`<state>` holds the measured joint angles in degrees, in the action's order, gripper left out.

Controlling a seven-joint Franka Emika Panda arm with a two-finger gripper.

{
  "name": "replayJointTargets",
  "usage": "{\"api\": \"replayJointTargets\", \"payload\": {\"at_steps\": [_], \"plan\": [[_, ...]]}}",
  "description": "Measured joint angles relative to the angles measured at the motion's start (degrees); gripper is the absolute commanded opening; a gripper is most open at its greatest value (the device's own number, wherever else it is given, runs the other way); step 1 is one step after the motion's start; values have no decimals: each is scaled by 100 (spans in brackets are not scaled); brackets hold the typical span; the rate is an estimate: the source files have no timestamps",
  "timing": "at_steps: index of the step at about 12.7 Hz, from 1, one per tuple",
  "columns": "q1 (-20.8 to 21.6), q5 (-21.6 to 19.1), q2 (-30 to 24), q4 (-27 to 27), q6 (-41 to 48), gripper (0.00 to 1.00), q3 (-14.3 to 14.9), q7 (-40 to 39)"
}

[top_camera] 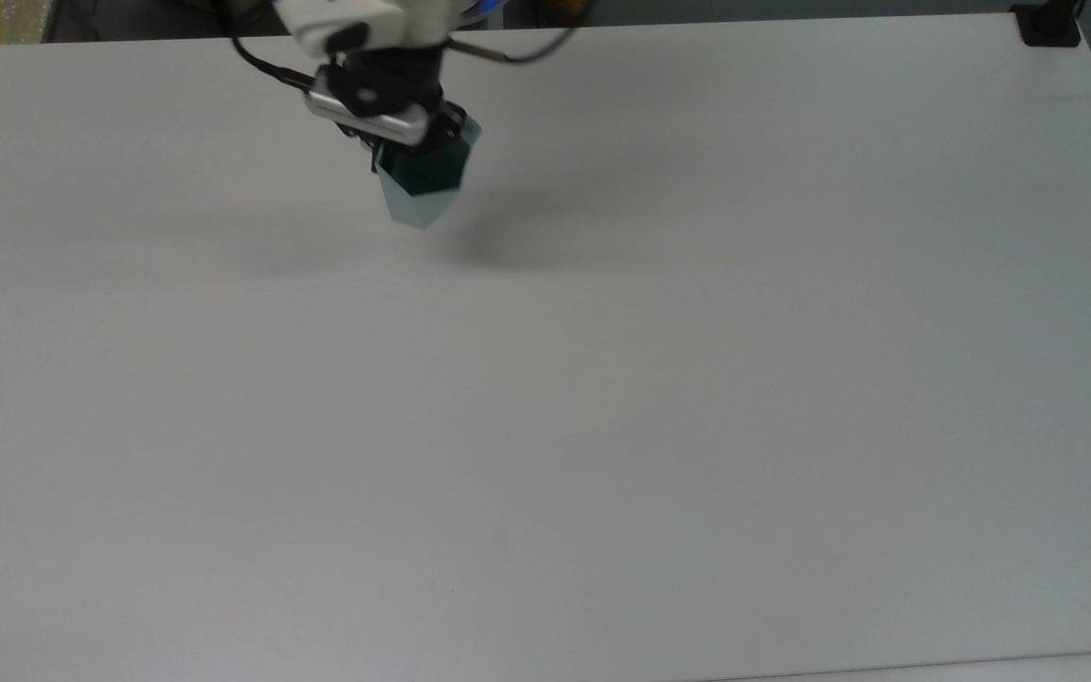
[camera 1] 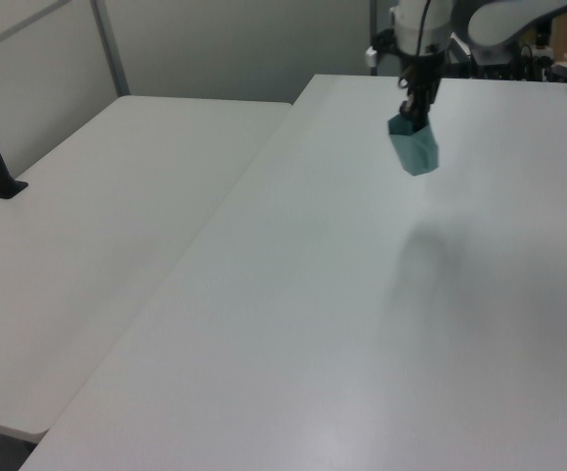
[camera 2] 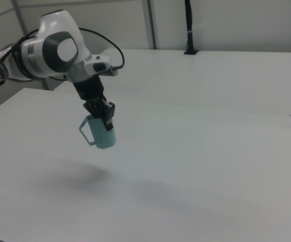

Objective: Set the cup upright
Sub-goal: 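Lift the cup by its rim and rotate it so the base faces down, then lower the upright cup onto the table surface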

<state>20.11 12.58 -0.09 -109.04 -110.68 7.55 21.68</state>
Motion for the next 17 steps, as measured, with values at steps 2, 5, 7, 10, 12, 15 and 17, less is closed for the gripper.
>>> {"api": "replayJointTargets", "payload": {"at_steps": [2, 5, 7, 10, 12, 15, 17], "plan": [[-156, -654, -376, -558, -306, 0, 248, -817], [-204, -981, -501, -1302, -1224, 0, 580, -1465], [-198, -986, -485, -1646, -1864, 0, 592, -1455], [-176, -989, -418, -2006, -2543, 0, 586, -1314], [-157, -989, -306, -2051, -2659, 0, 581, -1223], [-122, -989, -131, -2052, -2687, 0, 580, -1164], [-110, -989, -38, -2052, -2784, 0, 577, -1110]]}}
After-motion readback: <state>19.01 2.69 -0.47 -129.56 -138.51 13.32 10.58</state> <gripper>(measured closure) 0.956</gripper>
